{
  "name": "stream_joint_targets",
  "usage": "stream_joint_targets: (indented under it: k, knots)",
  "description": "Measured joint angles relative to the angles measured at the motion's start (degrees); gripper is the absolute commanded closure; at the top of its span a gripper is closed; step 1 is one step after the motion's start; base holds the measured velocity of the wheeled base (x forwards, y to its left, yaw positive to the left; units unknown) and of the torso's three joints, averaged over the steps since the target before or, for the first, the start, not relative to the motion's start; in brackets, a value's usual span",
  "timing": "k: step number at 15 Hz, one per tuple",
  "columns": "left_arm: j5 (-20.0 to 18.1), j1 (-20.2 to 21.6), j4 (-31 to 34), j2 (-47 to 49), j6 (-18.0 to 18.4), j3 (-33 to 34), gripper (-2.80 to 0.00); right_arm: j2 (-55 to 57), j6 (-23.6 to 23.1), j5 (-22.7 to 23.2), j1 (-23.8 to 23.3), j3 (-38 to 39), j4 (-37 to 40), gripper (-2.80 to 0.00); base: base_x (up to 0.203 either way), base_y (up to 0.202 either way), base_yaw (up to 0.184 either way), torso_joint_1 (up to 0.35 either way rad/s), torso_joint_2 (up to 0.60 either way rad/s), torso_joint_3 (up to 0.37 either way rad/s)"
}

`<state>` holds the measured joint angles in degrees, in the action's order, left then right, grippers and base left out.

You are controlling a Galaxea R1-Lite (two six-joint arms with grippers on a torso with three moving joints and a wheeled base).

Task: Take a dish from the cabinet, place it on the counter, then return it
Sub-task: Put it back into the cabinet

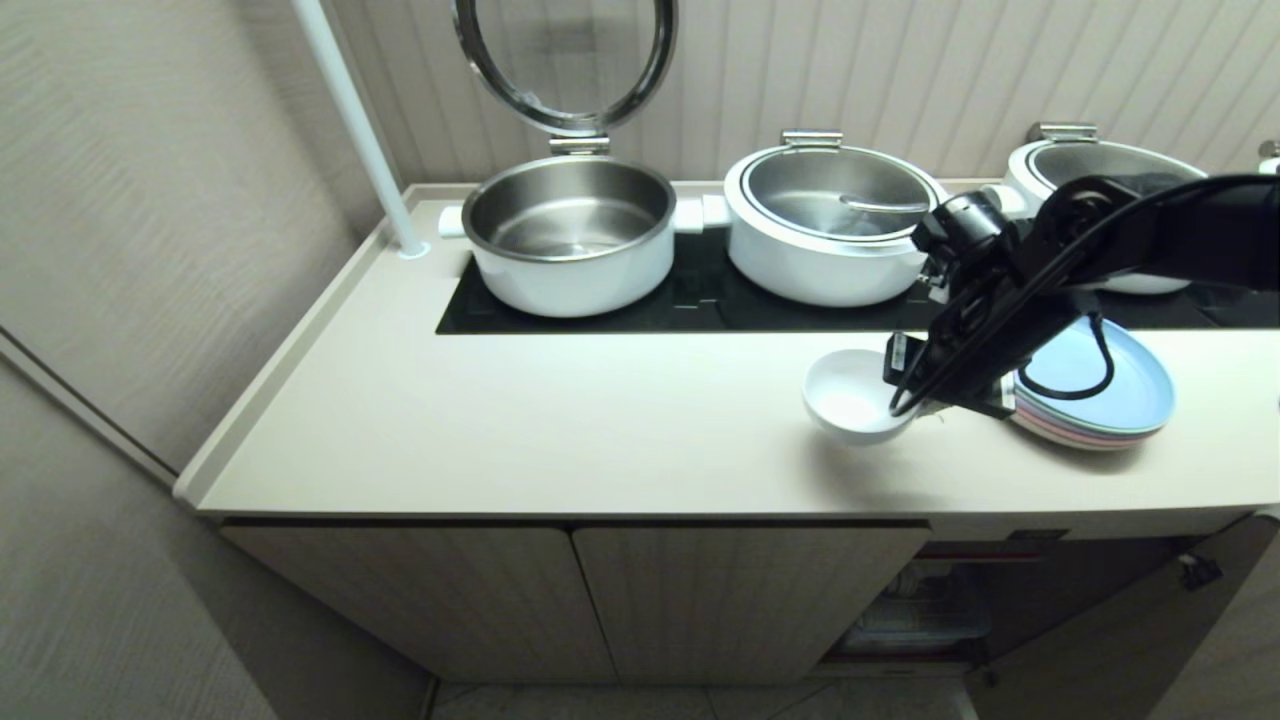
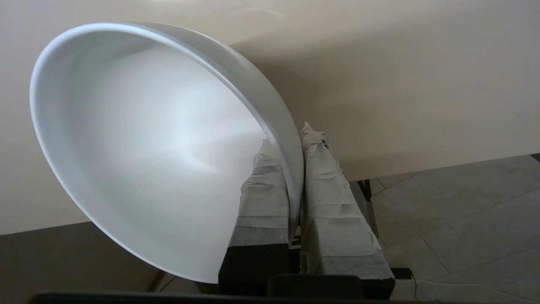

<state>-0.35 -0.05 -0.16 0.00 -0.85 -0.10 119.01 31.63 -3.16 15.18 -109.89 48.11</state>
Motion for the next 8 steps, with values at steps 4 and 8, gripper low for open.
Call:
stream_joint_targets:
  k: [4, 8]
  knots:
    - [0.00, 0.00, 0.00, 0.00, 0.00, 0.00, 0.00, -3.63, 0.00, 0.00, -0.05, 3.15, -0.33, 0.00, 0.000, 0.000, 0.000, 0.000, 0.00, 0.000]
    - [0.02, -0.02, 0.00, 0.00, 0.00, 0.00, 0.00, -8.91, -0.04, -0.08, -0.07, 7.50, -0.61, 0.00, 0.000, 0.000, 0.000, 0.000, 0.00, 0.000]
